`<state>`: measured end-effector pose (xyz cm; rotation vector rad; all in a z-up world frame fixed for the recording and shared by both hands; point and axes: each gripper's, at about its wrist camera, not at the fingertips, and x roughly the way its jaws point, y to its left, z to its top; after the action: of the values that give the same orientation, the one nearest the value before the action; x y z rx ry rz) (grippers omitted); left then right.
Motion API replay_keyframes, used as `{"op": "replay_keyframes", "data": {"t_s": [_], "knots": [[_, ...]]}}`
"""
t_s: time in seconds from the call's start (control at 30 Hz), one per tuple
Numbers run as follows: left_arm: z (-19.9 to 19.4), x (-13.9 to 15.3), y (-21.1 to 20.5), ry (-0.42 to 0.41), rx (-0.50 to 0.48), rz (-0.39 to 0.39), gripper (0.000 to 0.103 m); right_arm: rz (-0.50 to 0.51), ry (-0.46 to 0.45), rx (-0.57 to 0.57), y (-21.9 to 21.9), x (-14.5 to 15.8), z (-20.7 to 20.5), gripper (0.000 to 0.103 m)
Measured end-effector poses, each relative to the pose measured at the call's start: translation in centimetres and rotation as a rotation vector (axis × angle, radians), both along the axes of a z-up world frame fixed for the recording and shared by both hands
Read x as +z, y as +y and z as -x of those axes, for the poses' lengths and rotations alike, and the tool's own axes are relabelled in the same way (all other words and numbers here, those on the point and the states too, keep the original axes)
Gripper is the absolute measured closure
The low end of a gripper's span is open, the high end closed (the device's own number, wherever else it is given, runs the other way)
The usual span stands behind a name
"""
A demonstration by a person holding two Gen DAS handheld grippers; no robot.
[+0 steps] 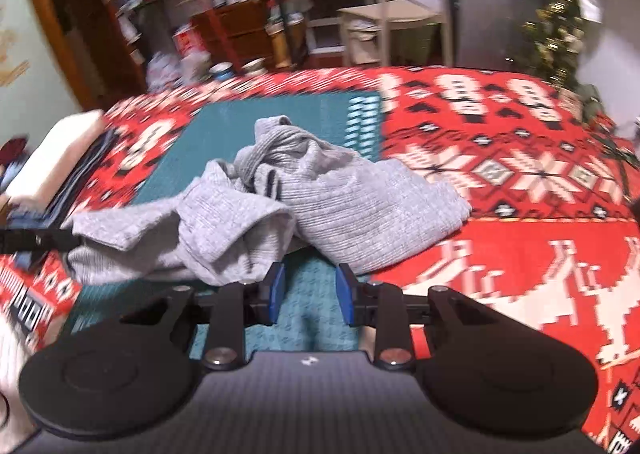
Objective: Fold clothes
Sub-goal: 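Lift the grey shirt with both tools and carry it onto the green mat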
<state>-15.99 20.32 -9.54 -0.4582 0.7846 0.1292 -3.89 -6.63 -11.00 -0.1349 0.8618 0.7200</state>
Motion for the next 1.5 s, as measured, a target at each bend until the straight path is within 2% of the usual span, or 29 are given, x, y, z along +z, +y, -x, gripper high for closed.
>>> {"op": "replay_keyframes", "data": {"t_s": [0.2,0.3,0.37,0.5,1.0,1.1,1.5], "knots": [[2.4,-1.7,2.5,0.037,0.075,0.014,0.098,0.03,-0.033,0.154,4.1,-0.6,2.6,0.076],[2.6,-2.0,2.4,0.046,0.077,-0.011,0.097,0.04,-0.045,0.177,5.6,-0.9,3.1,0.076],[2.6,-1.9,2.1,0.046,0.078,-0.04,0.095,0.033,-0.052,0.181,6.2,-0.8,3.3,0.081],[3.1,-1.6,2.3,0.023,0.074,-0.041,0.095,0.029,-0.07,0.195,7.3,-0.6,3.2,0.089],[1.9,-2.2,-0.7,0.024,-0.159,0.009,0.095,-0.047,-0.095,0.207,9.7,1.0,0.6,0.09],[0.9,-2.8,-0.5,0.042,-0.135,-0.016,0.095,-0.055,-0.097,0.205,9.9,1.2,0.4,0.09],[-0.3,-2.9,4.0,0.008,0.038,-0.071,0.095,-0.078,-0.11,0.235,12.5,1.7,-1.0,0.088]]}}
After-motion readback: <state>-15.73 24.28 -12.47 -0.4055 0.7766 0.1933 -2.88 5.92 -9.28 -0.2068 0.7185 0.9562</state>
